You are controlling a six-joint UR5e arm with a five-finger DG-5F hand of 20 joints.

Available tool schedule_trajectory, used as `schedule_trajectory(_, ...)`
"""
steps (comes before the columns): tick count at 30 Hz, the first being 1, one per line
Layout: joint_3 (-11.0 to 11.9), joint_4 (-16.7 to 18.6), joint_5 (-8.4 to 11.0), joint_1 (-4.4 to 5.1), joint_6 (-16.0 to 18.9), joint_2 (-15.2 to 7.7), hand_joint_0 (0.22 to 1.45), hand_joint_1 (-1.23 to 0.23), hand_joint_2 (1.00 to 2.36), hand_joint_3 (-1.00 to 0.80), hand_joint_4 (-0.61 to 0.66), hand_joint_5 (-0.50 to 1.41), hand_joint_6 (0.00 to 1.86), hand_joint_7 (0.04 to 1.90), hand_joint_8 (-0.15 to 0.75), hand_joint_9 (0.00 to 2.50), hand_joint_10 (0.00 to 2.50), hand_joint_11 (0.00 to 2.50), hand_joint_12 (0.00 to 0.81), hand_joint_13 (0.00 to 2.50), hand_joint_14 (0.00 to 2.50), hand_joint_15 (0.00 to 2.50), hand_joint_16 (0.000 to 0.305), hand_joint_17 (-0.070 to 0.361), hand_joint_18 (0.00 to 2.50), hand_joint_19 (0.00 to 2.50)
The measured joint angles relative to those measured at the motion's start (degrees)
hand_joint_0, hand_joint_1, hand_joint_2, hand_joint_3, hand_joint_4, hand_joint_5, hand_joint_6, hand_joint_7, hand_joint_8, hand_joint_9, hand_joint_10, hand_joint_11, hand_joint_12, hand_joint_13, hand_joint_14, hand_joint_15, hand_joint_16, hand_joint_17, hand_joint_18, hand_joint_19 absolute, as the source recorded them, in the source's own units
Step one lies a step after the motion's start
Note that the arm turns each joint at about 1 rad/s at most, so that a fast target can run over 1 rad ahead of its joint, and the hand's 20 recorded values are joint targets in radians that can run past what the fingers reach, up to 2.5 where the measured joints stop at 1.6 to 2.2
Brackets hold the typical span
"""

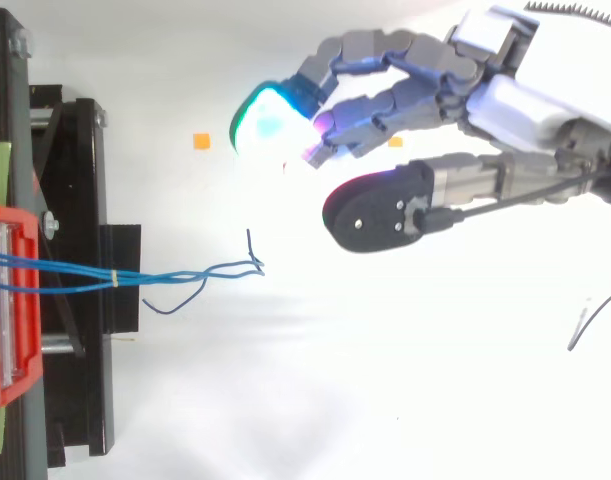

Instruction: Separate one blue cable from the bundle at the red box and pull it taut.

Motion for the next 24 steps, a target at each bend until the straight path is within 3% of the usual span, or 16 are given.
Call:
schedule_trajectory(5, 0.2, 2.5, -0.46, -0.74, -3.4, -1.6, 0.52, -0.66, 1.0, -0.5, 0.22, -0.19, 0.5, 0.92, 0.299, 0.73, 0.02, 0.66, 0.367, 0.66, 0.02, 0.47, 0.041, 0.092, 0.47, 0.53)
schedule_trajectory(10, 1.8, 6.0, -1.11, -0.57, -5.5, -4.0, 0.52, -0.66, 1.0, -0.5, 0.22, -0.19, 0.5, 0.92, 0.301, 0.73, 0.02, 0.67, 0.368, 0.67, 0.02, 0.47, 0.041, 0.092, 0.47, 0.53)
schedule_trajectory(16, 6.0, 6.3, -3.6, -0.69, -5.1, -8.1, 0.52, -0.66, 1.0, -0.5, 0.23, -0.19, 0.5, 0.92, 0.301, 0.73, 0.02, 0.68, 0.37, 0.68, 0.02, 0.49, 0.041, 0.093, 0.47, 0.54)
schedule_trajectory(24, 7.0, 6.4, -5.1, -0.33, -4.8, -9.2, 0.53, -0.66, 1.0, -0.5, 0.23, -0.19, 0.5, 0.93, 0.3, 0.74, 0.02, 0.68, 0.374, 0.69, 0.02, 0.5, 0.042, 0.094, 0.47, 0.55)
